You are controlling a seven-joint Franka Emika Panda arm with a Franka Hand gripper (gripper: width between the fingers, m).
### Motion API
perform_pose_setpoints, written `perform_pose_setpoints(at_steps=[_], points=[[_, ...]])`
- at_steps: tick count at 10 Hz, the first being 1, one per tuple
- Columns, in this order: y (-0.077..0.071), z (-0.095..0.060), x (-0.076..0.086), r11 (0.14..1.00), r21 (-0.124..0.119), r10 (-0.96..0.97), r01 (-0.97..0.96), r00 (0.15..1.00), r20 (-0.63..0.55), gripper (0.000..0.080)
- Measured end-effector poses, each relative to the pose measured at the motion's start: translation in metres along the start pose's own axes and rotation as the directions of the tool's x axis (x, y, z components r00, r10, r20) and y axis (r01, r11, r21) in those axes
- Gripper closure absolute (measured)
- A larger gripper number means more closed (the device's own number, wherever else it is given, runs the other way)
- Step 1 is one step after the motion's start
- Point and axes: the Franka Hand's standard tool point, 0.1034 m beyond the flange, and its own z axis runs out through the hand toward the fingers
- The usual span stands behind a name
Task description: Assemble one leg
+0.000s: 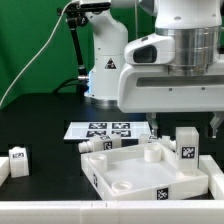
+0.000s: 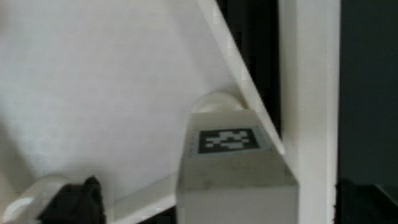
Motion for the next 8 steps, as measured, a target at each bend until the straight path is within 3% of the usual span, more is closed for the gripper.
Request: perform_pose_setpoints(at_steps=[3, 6, 8], points=[[-0.0015, 0.0016, -0.001, 1.0, 0.0, 0.003, -0.003, 1.0, 0.002, 0.0517], [-0.0016, 0.0017, -0.0011, 0.999, 0.0, 0.036, -0.036, 0.999, 0.002, 0.0517], [-0.0025, 0.0019, -0.0013, 0.984, 0.002, 0.178, -0.178, 0.984, 0.003, 0.0517]])
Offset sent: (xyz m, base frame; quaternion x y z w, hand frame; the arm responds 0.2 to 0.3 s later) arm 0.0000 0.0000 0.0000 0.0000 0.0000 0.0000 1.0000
